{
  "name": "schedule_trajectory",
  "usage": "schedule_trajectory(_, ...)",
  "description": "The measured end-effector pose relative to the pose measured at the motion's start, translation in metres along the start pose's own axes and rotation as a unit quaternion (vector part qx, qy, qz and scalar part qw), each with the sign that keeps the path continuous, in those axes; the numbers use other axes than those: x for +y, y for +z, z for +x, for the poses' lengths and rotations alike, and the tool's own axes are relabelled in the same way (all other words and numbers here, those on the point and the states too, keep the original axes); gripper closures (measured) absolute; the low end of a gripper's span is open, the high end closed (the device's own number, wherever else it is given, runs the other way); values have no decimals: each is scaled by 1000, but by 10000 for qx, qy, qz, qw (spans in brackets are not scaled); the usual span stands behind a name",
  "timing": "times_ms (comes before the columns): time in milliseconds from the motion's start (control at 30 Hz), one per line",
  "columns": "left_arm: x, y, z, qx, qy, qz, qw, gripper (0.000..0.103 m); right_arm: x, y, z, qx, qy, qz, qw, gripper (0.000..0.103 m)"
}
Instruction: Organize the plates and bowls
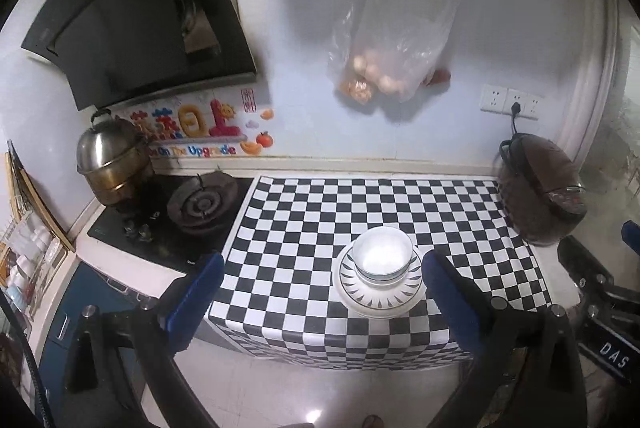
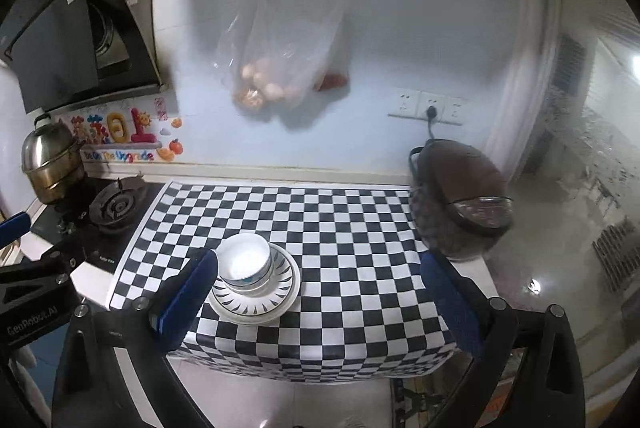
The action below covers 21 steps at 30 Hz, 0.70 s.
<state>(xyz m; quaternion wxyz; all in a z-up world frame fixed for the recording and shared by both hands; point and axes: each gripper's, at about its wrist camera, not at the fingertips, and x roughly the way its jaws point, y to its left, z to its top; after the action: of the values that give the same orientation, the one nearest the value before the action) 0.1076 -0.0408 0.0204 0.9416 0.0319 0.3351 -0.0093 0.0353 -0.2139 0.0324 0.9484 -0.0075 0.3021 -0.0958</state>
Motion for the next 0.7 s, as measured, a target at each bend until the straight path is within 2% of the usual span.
schedule_trajectory(467, 43, -42, -63, -91, -232, 174, 9995, 2, 38, -37, -94, -76, -214, 283, 9993, 0)
schedule_trajectory(700, 59, -57, -81, -88, -309, 219, 9992, 2, 54, -58, -118, -24, -261, 323, 9991, 0)
